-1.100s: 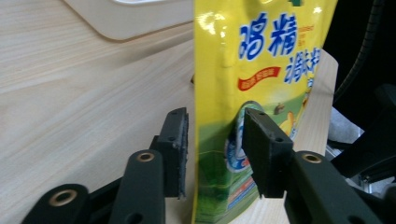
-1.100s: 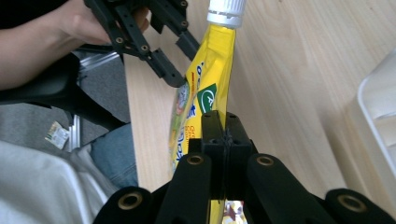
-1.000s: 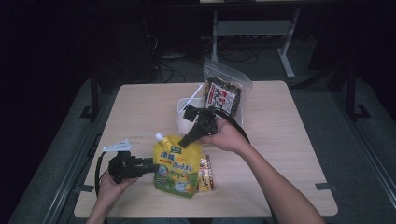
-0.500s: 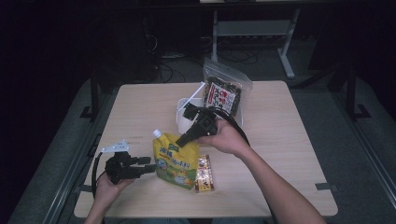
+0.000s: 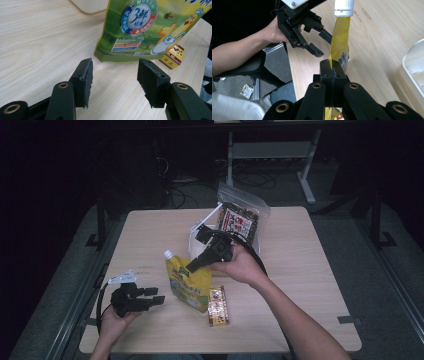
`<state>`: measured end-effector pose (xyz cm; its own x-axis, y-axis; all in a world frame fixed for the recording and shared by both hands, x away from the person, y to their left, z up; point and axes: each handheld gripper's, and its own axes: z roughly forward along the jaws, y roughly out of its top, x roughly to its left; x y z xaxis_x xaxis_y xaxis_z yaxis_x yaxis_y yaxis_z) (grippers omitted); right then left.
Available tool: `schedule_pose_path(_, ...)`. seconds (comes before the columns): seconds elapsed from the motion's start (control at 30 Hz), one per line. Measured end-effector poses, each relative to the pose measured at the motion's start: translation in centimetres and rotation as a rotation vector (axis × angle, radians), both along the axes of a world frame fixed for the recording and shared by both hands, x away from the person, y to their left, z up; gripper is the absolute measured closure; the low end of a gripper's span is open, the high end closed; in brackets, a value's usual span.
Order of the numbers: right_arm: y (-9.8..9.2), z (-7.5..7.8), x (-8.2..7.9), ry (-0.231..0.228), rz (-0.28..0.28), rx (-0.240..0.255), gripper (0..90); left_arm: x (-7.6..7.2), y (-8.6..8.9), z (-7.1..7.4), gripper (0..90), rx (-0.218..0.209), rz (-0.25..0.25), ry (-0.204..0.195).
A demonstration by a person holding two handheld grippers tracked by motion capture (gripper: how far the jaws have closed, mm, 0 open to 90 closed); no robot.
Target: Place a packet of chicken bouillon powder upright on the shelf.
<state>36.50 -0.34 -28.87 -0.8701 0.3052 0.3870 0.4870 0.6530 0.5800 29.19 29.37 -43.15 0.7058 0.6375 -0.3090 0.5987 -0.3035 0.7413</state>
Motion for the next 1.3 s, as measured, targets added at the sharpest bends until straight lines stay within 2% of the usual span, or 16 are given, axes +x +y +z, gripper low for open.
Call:
schedule_pose_path(0.23, -0.5, 0.4, 0.0, 0.02, -0.027, 0.026, 89.6, 0.1, 0.0, -0.1, 44.8, 0.006, 0.004, 0.001)
schedule_pose_path(0.57, -1.6, 1.3, -0.3, 0.05, -0.062, 0.095, 89.7, 0.1, 0.1, -0.3, 44.4, 0.018, 0.01, 0.006)
schedule_pose_path(0.77, -2.5, 2.1, -0.5, 0.064, -0.111, 0.128, 89.7, 0.1, 0.1, -0.4, 44.2, 0.023, 0.009, 0.009)
schedule_pose_path(0.9, -2.9, 2.4, -0.5, 0.059, -0.134, 0.134, 89.7, 0.1, 0.1, -0.4, 44.1, 0.025, 0.012, 0.01)
schedule_pose_path(1.07, -4.0, 3.2, -0.3, 0.053, -0.192, 0.163, 89.7, 0.1, 0.2, -0.4, 43.9, 0.026, 0.015, 0.011)
schedule_pose_path(1.3, -4.9, 3.9, -0.1, 0.043, -0.231, 0.183, 89.7, 0.1, 0.0, -0.5, 43.7, 0.031, 0.016, 0.011)
